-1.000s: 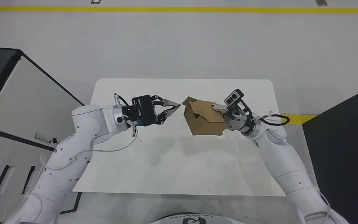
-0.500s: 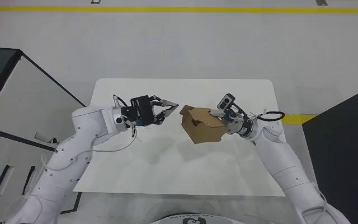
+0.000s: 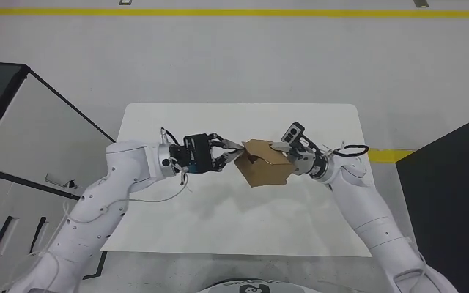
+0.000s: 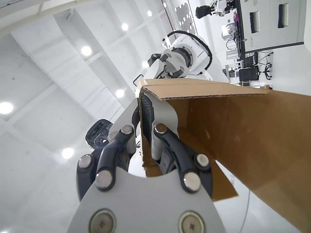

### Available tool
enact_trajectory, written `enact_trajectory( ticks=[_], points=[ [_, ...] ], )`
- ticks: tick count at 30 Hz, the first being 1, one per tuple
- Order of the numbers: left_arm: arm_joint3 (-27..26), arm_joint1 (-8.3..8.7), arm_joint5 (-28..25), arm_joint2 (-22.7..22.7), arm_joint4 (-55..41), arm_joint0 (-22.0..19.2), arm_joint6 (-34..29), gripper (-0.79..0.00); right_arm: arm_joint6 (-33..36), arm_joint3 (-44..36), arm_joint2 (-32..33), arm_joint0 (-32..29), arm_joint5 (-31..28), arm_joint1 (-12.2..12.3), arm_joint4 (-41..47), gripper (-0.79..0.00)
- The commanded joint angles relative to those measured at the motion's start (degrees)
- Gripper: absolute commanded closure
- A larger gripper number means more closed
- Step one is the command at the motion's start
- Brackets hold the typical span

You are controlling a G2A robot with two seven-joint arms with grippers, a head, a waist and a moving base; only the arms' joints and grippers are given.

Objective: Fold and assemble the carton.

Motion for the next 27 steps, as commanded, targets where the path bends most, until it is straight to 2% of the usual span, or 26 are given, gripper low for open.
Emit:
enact_trajectory(
  ticks=[1,16,27],
  points=[
    [0.0,-0.02,-0.1,0.1,-0.1,-0.1,-0.1,0.0,-0.3,0.0,-0.2,0.1,0.2,-0.1,0.2,0.0],
    [-0.5,-0.15,-0.3,1.2,0.8,-0.4,-0.4,0.0,-1.9,-0.9,-0.8,-0.1,-0.9,-0.4,0.2,0.0],
    [-0.6,0.08,0.6,-0.6,1.0,0.3,-0.1,0.0,-3.5,-0.5,0.2,-0.5,-1.2,-0.3,0.1,0.0]
  ],
)
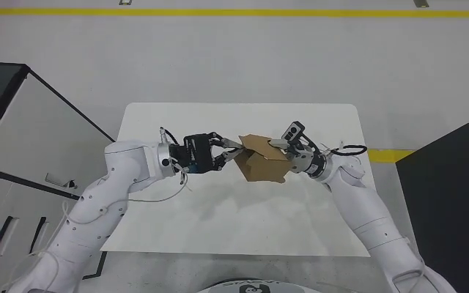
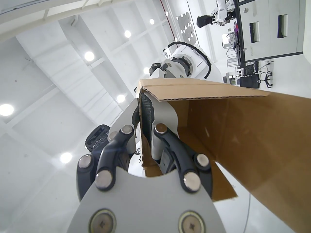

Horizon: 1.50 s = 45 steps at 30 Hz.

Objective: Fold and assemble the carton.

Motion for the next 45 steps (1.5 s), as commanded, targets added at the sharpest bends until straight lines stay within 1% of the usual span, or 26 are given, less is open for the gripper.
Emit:
enact_trajectory(
  ticks=[1,10,16,26,39,45],
  points=[
    [-0.2,0.01,0.0,0.0,0.0,0.1,0.1,0.0,-0.3,0.0,0.0,-0.1,0.2,0.0,0.1,0.0],
    [-0.5,-0.02,0.1,0.3,0.8,-0.1,0.5,0.0,-2.0,-0.2,0.3,-0.4,0.6,0.0,-0.6,0.0],
    [-1.0,-0.01,0.4,0.6,2.2,-0.1,0.2,0.0,-3.3,-0.4,-0.1,-0.6,2.3,-0.1,-0.3,0.0],
    [-3.2,0.24,2.1,0.8,8.7,0.2,0.6,0.0,-4.3,-0.8,-0.2,-1.0,3.5,-0.2,0.7,0.0],
    [-5.6,1.05,4.8,-2.2,14.9,2.3,2.7,0.0,-4.8,-1.4,0.6,-1.5,3.0,0.0,0.3,0.0],
    [-7.5,1.34,5.0,-1.5,19.5,3.0,3.4,0.0,-5.4,-1.9,0.5,-1.8,2.9,-0.1,-0.2,0.0]
  ],
)
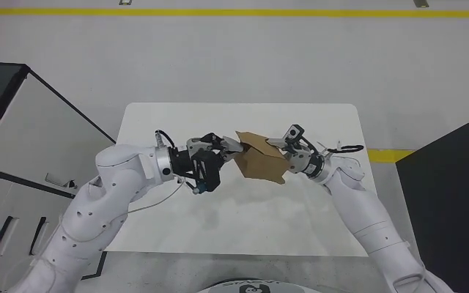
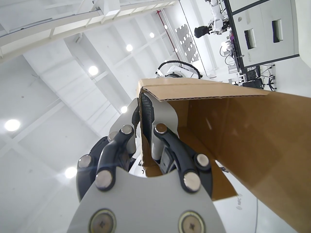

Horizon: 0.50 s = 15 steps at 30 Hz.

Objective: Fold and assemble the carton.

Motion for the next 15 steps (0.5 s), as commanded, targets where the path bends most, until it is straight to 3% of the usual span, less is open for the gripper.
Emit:
enact_trajectory(
  ticks=[1,15],
  points=[
    [-0.5,0.05,0.0,0.5,1.6,0.1,0.0,0.0,-0.3,0.0,-0.1,-0.1,0.1,0.0,-0.1,0.0],
    [-0.8,-0.06,0.6,3.6,5.1,-0.9,0.2,0.0,-0.9,-0.8,0.0,-0.7,0.9,0.0,-0.3,0.0]
  ],
)
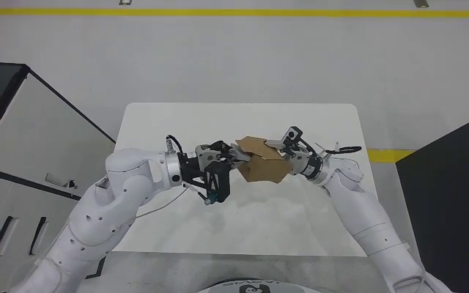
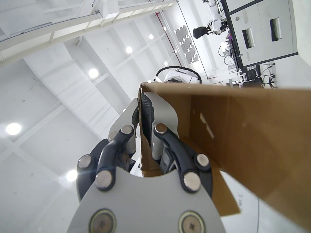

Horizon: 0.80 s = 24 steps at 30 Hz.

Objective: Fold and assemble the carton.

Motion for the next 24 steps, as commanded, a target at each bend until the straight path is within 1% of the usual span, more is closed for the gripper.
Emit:
enact_trajectory(
  ticks=[1,6,11,17,24],
  points=[
    [-0.2,0.0,0.1,0.2,0.4,-0.1,-0.1,0.0,0.0,-0.1,0.1,-0.1,0.1,0.0,-0.1,0.0],
    [-0.2,0.0,0.2,0.5,0.6,-0.2,-0.2,0.0,0.1,-0.3,0.2,-0.2,0.2,0.1,-0.3,0.0],
    [0.1,0.12,0.9,-1.3,-1.3,0.1,-0.3,0.0,0.2,0.1,0.6,-0.4,-0.1,0.2,-0.6,0.0],
    [-1.4,0.44,0.8,-2.9,-0.9,1.0,-0.6,0.0,-1.1,0.2,1.2,-0.5,0.0,0.3,-0.5,0.0],
    [-2.7,0.61,-0.1,-1.9,0.6,1.3,0.9,0.0,-2.9,0.4,1.0,-0.3,-0.1,0.0,0.7,0.0]
  ],
)
